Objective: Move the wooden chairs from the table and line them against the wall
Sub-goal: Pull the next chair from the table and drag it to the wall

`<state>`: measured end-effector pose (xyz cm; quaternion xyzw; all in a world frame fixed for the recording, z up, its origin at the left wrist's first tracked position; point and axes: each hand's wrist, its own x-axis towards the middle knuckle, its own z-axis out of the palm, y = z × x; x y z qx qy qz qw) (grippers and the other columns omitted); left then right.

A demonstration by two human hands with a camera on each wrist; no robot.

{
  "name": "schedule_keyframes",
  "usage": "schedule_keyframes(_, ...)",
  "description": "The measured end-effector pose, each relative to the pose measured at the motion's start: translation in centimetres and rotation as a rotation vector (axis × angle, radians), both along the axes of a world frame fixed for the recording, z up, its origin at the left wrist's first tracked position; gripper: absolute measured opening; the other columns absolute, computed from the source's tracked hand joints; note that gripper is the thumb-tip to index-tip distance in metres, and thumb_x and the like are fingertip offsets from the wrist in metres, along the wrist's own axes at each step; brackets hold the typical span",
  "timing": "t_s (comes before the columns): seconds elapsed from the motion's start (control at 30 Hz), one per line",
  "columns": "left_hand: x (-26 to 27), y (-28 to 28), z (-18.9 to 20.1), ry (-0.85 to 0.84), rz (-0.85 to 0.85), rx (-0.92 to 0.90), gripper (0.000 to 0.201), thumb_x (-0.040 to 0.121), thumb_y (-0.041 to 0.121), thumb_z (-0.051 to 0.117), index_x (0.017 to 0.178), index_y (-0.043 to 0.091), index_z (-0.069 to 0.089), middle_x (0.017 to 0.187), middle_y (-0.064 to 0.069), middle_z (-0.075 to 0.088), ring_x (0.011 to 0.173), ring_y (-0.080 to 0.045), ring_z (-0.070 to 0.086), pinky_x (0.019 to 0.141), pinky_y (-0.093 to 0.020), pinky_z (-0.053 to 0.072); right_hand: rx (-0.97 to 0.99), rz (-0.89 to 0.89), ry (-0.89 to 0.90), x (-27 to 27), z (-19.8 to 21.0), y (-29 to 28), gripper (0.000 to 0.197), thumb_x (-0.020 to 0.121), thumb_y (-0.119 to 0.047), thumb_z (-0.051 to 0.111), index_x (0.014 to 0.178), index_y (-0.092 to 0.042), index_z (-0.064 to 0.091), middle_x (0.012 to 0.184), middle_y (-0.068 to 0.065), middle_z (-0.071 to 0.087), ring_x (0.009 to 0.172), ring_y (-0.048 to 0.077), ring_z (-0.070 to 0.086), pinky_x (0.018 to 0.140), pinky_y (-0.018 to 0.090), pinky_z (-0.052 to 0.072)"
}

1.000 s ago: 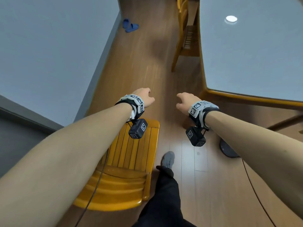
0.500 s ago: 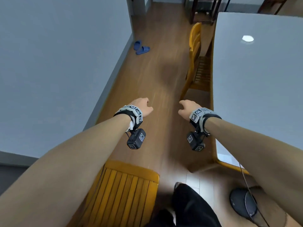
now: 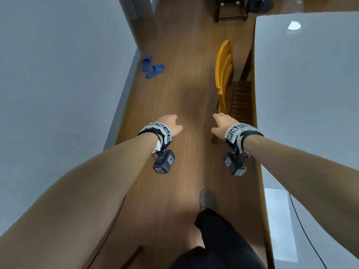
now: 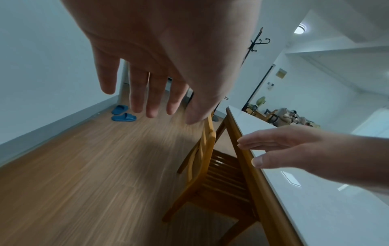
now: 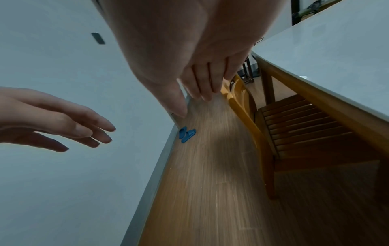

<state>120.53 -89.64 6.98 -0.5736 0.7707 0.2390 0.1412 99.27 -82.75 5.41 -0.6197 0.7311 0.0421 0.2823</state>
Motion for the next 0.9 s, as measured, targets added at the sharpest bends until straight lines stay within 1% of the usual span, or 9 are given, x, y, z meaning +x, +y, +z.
schedule_keyframes(0.1,-4.4,-7.5,1.3,0.031,-0.030,0.009,0.057,0.094,0.039,0.050,0.148,0.021,0.045,0.147,-0.004,0.052,0.125,-0.026,0.056,0.096,-0.036,0.047,-0.003,-0.082,-0.018,-3.4,1.4,-6.4,0.057,0.100,-0.027,0.053,0.152,-0.010,0.036,0.153,0.012,0.041,0.135,0.031,0.046,0.105,0.041,0.043)
schedule_keyframes(0.2,-9.0,-15.5,2.9,0.083,-0.091,-0.029,0.056,0.096,0.038,0.050,0.149,0.020,0.044,0.148,-0.004,0.050,0.128,-0.027,0.054,0.098,-0.037,0.044,-0.035,-0.152,-0.015,-6.9,2.5,-13.1,0.053,0.097,-0.028,0.053,0.147,-0.013,0.042,0.148,0.010,0.046,0.128,0.031,0.052,0.100,0.042,0.046)
schedule_keyframes(0.3,-13.5,-23.2,3.1,0.107,-0.170,-0.053,0.057,0.095,0.038,0.049,0.149,0.020,0.044,0.149,-0.003,0.050,0.131,-0.026,0.052,0.099,-0.037,0.042,-0.021,-0.267,-0.016,-10.1,2.5,-18.8,0.056,0.099,-0.030,0.054,0.150,-0.014,0.040,0.151,0.010,0.044,0.132,0.032,0.051,0.105,0.044,0.045)
schedule_keyframes(0.47,-21.3,-36.0,0.6,0.102,-0.388,-0.064,0.057,0.096,0.039,0.049,0.150,0.020,0.043,0.150,-0.004,0.049,0.131,-0.027,0.052,0.099,-0.039,0.044,-0.014,-0.398,0.017,-15.5,0.6,-27.7,0.064,0.099,-0.028,0.054,0.157,-0.014,0.030,0.158,0.008,0.037,0.139,0.029,0.045,0.109,0.041,0.042)
schedule_keyframes(0.53,-24.9,-41.4,-1.1,0.083,-0.512,-0.090,0.058,0.096,0.041,0.048,0.150,0.020,0.043,0.149,-0.005,0.049,0.129,-0.029,0.052,0.100,-0.042,0.046,-0.042,-0.498,0.039,-17.9,-0.1,-31.2,0.064,0.099,-0.028,0.053,0.157,-0.012,0.030,0.160,0.009,0.034,0.142,0.030,0.041,0.112,0.041,0.039)
schedule_keyframes(0.6,-28.7,-45.6,-3.1,0.053,-0.664,-0.093,0.058,0.095,0.042,0.048,0.148,0.020,0.044,0.147,-0.006,0.049,0.125,-0.031,0.055,0.096,-0.045,0.049,-0.043,-0.631,0.046,-19.7,-1.0,-33.7,0.061,0.099,-0.028,0.051,0.155,-0.009,0.033,0.158,0.012,0.036,0.142,0.031,0.041,0.113,0.040,0.037)
schedule_keyframes(0.67,-31.9,-48.3,-4.3,0.042,-0.812,-0.071,0.057,0.093,0.041,0.048,0.147,0.022,0.046,0.145,-0.006,0.050,0.122,-0.032,0.056,0.093,-0.046,0.051,-0.016,-0.769,0.026,-20.5,-1.9,-35.3,0.061,0.098,-0.028,0.050,0.154,-0.009,0.035,0.157,0.013,0.038,0.141,0.031,0.042,0.113,0.039,0.037)
schedule_keyframes(0.73,-34.2,-49.9,-5.5,0.016,-0.931,-0.040,0.056,0.093,0.038,0.049,0.148,0.023,0.045,0.147,-0.006,0.049,0.124,-0.032,0.055,0.095,-0.047,0.050,-0.009,-0.910,0.009,-20.1,-2.6,-36.1,0.062,0.097,-0.028,0.050,0.154,-0.010,0.036,0.156,0.013,0.041,0.139,0.031,0.044,0.111,0.039,0.039)
schedule_keyframes(0.9,-36.1,-50.7,-7.7,-0.062,-1.135,0.079,0.058,0.095,0.038,0.047,0.151,0.023,0.041,0.153,-0.006,0.042,0.131,-0.033,0.050,0.101,-0.048,0.047,0.060,-1.153,-0.069,-16.0,-4.3,-36.3,0.062,0.097,-0.026,0.051,0.155,-0.010,0.036,0.156,0.010,0.041,0.137,0.028,0.047,0.109,0.039,0.043)
